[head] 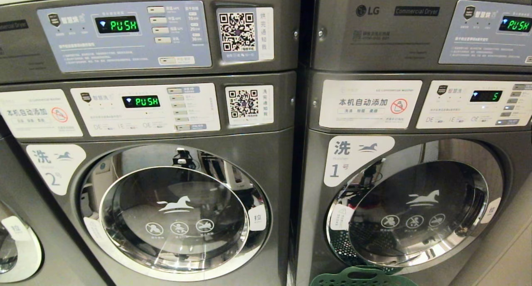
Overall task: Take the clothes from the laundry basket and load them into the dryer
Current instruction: Take the clothes out of the basket
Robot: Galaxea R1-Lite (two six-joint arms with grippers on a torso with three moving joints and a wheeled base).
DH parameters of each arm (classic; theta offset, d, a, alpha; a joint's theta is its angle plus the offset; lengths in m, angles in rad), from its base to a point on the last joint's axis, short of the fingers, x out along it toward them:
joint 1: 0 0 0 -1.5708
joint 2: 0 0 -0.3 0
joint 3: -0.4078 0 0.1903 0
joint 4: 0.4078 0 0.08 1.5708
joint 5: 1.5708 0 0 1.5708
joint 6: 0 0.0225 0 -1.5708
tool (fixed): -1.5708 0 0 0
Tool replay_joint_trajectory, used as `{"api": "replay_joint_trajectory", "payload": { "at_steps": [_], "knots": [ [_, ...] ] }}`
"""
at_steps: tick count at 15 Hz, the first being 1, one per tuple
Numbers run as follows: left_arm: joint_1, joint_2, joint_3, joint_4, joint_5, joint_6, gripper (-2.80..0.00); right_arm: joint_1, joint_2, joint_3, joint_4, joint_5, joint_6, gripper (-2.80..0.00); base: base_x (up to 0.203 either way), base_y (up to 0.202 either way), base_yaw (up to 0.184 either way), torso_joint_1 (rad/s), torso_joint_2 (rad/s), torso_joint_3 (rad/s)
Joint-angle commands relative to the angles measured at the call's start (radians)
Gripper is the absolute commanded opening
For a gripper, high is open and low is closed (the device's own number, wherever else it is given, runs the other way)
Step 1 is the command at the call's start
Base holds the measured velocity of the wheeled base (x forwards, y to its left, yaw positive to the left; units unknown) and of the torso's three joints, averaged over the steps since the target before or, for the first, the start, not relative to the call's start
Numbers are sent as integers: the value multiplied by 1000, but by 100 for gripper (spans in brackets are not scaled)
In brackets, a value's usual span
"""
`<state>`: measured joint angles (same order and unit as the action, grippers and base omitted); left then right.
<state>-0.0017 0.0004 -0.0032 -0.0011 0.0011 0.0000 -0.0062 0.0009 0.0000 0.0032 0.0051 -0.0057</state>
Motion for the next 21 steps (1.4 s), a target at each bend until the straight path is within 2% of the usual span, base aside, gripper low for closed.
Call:
{"api": "replay_joint_trajectory", "payload": {
  "at_steps": [1, 21],
  "knots": [
    [0, -2, 0, 0, -1, 0, -280, 0, 1, 0, 0, 1, 0, 0, 0, 0, 0, 0, 0, 0],
    [0, -2, 0, 0, -3, -8, -280, 0, 1, 0, 0, -1, 0, 0, 0, 0, 0, 0, 0, 0]
  ]
}}
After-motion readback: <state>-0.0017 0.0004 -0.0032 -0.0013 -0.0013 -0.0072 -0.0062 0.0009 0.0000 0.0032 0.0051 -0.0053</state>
